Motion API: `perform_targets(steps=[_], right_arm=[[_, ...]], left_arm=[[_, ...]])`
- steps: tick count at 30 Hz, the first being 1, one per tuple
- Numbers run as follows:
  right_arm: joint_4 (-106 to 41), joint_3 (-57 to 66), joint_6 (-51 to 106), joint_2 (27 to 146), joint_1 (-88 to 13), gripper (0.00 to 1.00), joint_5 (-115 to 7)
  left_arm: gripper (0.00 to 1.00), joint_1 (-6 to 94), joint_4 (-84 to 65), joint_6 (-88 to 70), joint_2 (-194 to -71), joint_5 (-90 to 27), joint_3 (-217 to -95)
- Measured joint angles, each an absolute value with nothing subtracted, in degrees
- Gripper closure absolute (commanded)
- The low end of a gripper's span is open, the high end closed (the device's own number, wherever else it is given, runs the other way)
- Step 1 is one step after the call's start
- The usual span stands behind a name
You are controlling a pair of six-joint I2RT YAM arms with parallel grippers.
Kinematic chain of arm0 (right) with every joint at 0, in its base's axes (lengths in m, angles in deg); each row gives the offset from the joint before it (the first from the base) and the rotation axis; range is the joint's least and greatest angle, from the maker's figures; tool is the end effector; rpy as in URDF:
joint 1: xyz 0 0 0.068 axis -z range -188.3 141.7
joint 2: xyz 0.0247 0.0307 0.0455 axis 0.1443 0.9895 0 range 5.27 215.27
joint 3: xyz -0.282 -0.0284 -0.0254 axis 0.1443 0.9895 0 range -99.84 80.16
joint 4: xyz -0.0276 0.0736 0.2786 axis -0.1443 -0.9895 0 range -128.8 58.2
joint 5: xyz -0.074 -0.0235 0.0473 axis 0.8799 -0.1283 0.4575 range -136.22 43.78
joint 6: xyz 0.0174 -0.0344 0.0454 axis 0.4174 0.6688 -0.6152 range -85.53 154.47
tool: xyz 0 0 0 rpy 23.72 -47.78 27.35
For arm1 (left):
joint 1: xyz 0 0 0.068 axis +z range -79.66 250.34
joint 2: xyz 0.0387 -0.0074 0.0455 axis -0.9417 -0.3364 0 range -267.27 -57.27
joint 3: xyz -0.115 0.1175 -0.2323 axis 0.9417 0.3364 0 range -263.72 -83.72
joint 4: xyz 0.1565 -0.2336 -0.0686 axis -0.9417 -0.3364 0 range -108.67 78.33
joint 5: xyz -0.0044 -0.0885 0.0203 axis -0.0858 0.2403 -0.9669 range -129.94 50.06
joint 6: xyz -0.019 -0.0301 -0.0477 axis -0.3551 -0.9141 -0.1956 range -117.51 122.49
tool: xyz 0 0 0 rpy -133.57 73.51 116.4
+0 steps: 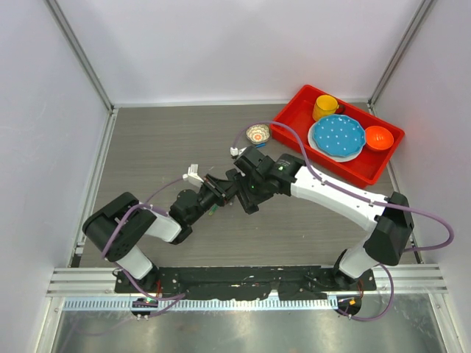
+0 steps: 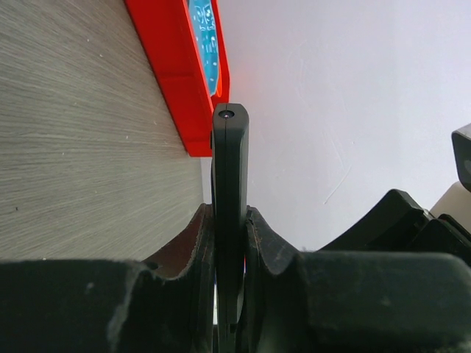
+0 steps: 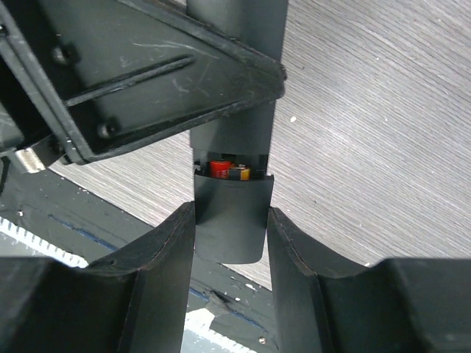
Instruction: Load the batteries into the remote control
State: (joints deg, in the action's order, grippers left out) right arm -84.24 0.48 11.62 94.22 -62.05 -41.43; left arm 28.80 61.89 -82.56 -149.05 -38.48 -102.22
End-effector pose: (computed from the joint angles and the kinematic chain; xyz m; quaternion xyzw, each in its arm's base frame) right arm 0.2106 0.2812 0.3010 -0.2482 0.9366 0.1195 0.2167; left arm 0.2108 -0.1883 0.1443 -0.2530 0.6584 -0.6372 0.3105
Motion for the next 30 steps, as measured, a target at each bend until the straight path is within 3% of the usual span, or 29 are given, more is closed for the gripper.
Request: perform_targets(steps=[30], right_arm=[[-84.1,1.3,11.9,93.7,-62.2,0.77,-42.0]], left_arm=[[1.0,28.8,62.0,-82.7,-149.4,-38.6,-102.9]])
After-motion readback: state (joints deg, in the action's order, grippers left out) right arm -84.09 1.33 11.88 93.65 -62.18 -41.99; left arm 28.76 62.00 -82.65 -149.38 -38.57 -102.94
